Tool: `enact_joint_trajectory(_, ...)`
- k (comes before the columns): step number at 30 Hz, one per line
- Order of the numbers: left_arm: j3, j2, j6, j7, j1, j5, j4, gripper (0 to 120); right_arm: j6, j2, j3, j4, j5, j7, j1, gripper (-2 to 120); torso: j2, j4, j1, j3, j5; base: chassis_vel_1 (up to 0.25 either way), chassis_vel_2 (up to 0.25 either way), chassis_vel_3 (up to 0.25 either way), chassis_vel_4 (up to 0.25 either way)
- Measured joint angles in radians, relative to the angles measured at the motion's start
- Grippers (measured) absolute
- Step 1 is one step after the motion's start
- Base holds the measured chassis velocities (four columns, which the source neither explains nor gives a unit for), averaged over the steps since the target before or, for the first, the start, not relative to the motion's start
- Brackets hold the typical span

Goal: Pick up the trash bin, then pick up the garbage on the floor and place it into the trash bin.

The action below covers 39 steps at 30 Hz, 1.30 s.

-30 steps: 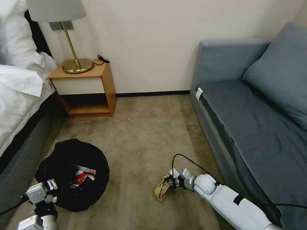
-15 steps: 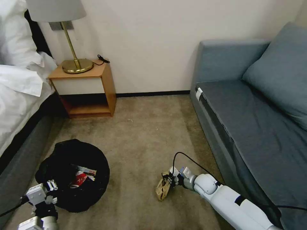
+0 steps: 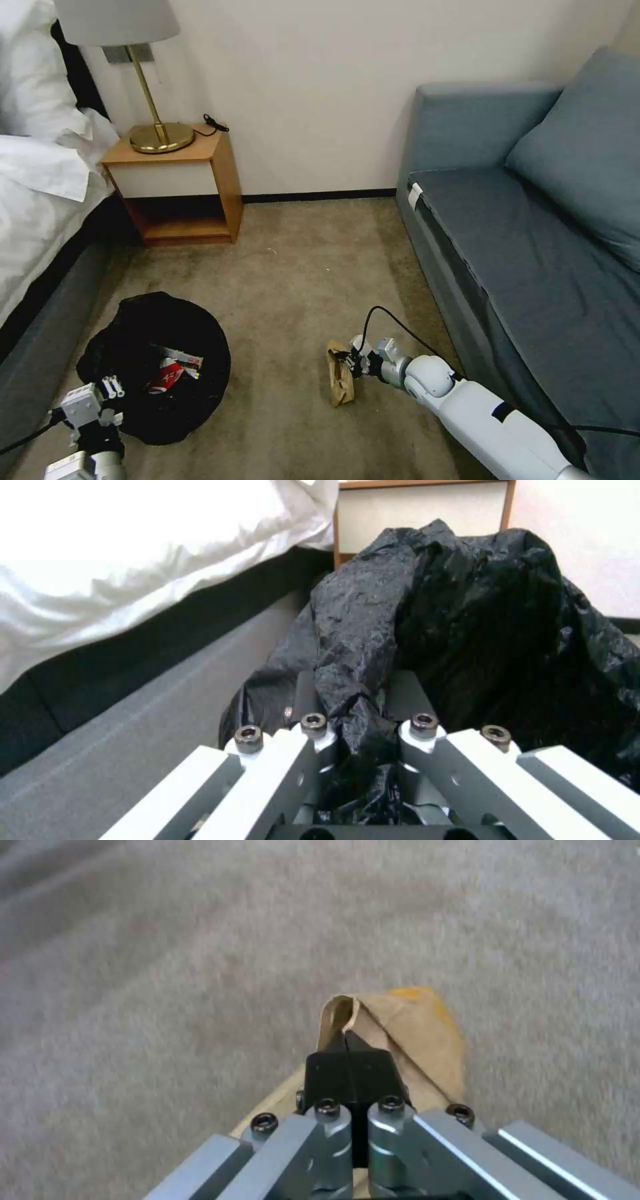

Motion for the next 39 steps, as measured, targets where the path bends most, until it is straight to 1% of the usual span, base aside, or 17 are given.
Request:
enact_joint_trajectory(6, 0.005, 0.0, 0.002, 0.009, -0.005, 0.014, 0.014, 7, 0.003, 0.001, 0.003, 0.065, 0.047, 0.0, 0.027, 0, 0.0, 0.0, 0.0, 0.0, -0.0001, 0.0, 0.0, 0.0, 0.0)
enact_joint_trajectory(11, 0.013, 0.0, 0.003, 0.037, -0.012, 0.038, 0.029, 7, -0.014, 0.013, -0.004, 0.186, 0.137, 0.009, 0.088, 0, 0.0, 0.0, 0.0, 0.0, -0.0002, 0.0, 0.0, 0.0, 0.0)
enact_joint_trajectory(12, 0.013, 0.0, 0.003, 0.037, -0.012, 0.038, 0.029, 7, -0.014, 0.013, -0.004, 0.186, 0.137, 0.009, 0.088, 0, 0.0, 0.0, 0.0, 0.0, -0.0002, 0.0, 0.0, 0.0, 0.0)
enact_joint_trajectory(15, 0.016, 0.0, 0.002, 0.051, -0.016, 0.046, 0.034, 7, -0.048, 0.04, -0.018, 0.274, 0.204, 0.035, 0.137, 0, 0.0, 0.0002, 0.0, 0.0, -0.0002, 0.0, 0.0, 0.0, 0.0)
enact_joint_trajectory(18, 0.016, 0.0, 0.002, 0.057, -0.017, 0.047, 0.034, 7, -0.069, 0.051, -0.028, 0.315, 0.226, 0.047, 0.157, 0, 0.0, 0.0002, 0.0, 0.0, -0.0002, 0.0, 0.0, 0.0, 0.0)
enact_joint_trajectory(20, 0.018, 0.0, 0.003, 0.064, -0.02, 0.05, 0.034, 7, -0.094, 0.06, -0.047, 0.385, 0.244, 0.057, 0.18, 0, 0.0, 0.0002, 0.0, 0.0, -0.0002, 0.0, 0.0, 0.0, 0.0)
enact_joint_trajectory(22, 0.018, 0.0, 0.004, 0.065, -0.02, 0.05, 0.034, 7, -0.1, 0.061, -0.053, 0.404, 0.248, 0.06, 0.185, 0, 0.0, 0.0002, 0.0, 0.0, -0.0002, 0.0, 0.0, 0.0, 0.0)
enact_joint_trajectory(27, 0.02, 0.0, 0.006, 0.067, -0.025, 0.049, 0.034, 7, -0.136, 0.066, -0.084, 0.522, 0.271, 0.077, 0.191, 0, 0.0, 0.0, 0.0, 0.0, -0.0001, 0.0, 0.0, 0.0, 0.0)
enact_joint_trajectory(33, 0.025, 0.0, 0.007, 0.081, -0.025, 0.038, 0.015, 7, -0.145, 0.071, -0.12, 0.562, 0.267, 0.082, 0.181, 0, 0.0, 0.0001, 0.0, 0.0, 0.0, 0.0, 0.0, 0.0, 0.0)
enact_joint_trajectory(36, 0.034, 0.0, 0.007, 0.127, -0.031, 0.025, -0.012, 7, -0.146, 0.087, -0.148, 0.567, 0.25, 0.087, 0.172, 0, 0.0, 0.0, 0.0, 0.0, 0.0001, 0.0, 0.0, 0.0, 0.0)
enact_joint_trajectory(37, 0.034, 0.0, 0.007, 0.127, -0.031, 0.025, -0.012, 7, -0.146, 0.087, -0.148, 0.567, 0.25, 0.087, 0.172, 0, 0.0, 0.0, 0.0, 0.0, 0.0001, 0.0, 0.0, 0.0, 0.0)
enact_joint_trajectory(39, 0.039, 0.0, 0.007, 0.148, -0.035, 0.024, -0.017, 7, -0.146, 0.089, -0.159, 0.57, 0.246, 0.089, 0.171, 0, 0.0, 0.0, 0.0, 0.0, 0.0, 0.0, 0.0, 0.0, 0.0)
